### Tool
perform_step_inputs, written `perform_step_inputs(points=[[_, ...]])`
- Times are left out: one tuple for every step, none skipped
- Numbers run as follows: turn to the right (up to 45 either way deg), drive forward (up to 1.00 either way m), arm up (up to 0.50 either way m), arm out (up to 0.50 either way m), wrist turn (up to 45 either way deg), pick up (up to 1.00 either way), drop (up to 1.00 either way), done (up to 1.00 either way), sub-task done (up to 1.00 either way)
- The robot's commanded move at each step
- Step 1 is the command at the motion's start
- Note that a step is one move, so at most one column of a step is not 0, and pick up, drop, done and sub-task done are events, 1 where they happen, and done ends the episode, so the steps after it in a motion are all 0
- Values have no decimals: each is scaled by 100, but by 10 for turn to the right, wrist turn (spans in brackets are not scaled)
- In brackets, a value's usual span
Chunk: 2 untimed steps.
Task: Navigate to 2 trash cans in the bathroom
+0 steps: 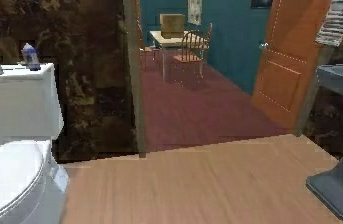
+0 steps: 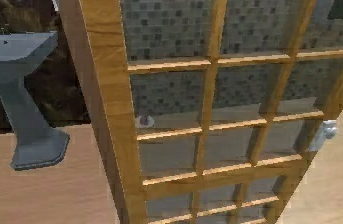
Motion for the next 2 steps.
perform_step_inputs(points=[[0,10,0,0,0,0,0,0,0],[-450,0,0,0,0,0,0,0,0]])
